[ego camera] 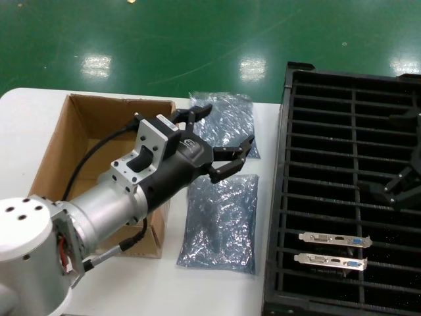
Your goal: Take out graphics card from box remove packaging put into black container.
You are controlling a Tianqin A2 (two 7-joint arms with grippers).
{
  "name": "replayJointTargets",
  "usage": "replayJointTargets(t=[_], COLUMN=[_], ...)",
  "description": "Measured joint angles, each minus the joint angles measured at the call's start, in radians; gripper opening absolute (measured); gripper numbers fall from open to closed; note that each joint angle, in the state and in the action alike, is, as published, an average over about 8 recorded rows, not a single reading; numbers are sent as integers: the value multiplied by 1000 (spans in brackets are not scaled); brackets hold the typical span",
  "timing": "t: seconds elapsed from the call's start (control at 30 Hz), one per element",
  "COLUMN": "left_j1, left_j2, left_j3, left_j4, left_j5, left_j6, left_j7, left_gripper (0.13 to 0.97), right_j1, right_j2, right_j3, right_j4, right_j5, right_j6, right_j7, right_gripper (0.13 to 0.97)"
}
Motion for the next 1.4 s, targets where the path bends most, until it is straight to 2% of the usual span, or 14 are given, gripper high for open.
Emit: replayJointTargets(t=[0.13,0.23,0.3,0.37,0.5,0.63,0.7,0.93,1.4], left_j1=[-3,5,27,63,122,148,162,234,390], left_j2=[-38,-60,-69,-74,-67,-48,-36,16,128], left_j3=[-2,-26,-62,-115,-195,-224,-241,-325,-506], left_j4=[-67,-107,-128,-145,-156,-149,-145,-126,-86], left_j5=[6,39,81,138,213,236,248,313,453], left_j6=[-24,-43,-54,-64,-70,-62,-56,-34,14], left_j7=[81,160,204,237,253,234,220,167,57], left_gripper=[594,676,676,676,757,838,851,935,966], right_j1=[0,0,0,0,-10,-37,-54,-127,-282], right_j2=[0,0,0,0,-6,-22,-32,-76,-169], right_j3=[0,0,0,0,3,10,15,36,80], right_j4=[0,0,0,0,4,16,23,54,119], right_j5=[0,0,0,0,2,6,9,20,45], right_j6=[0,0,0,0,14,49,72,169,376], right_j7=[0,0,0,0,-2,-8,-13,-30,-66], right_gripper=[966,966,966,966,966,966,966,966,966])
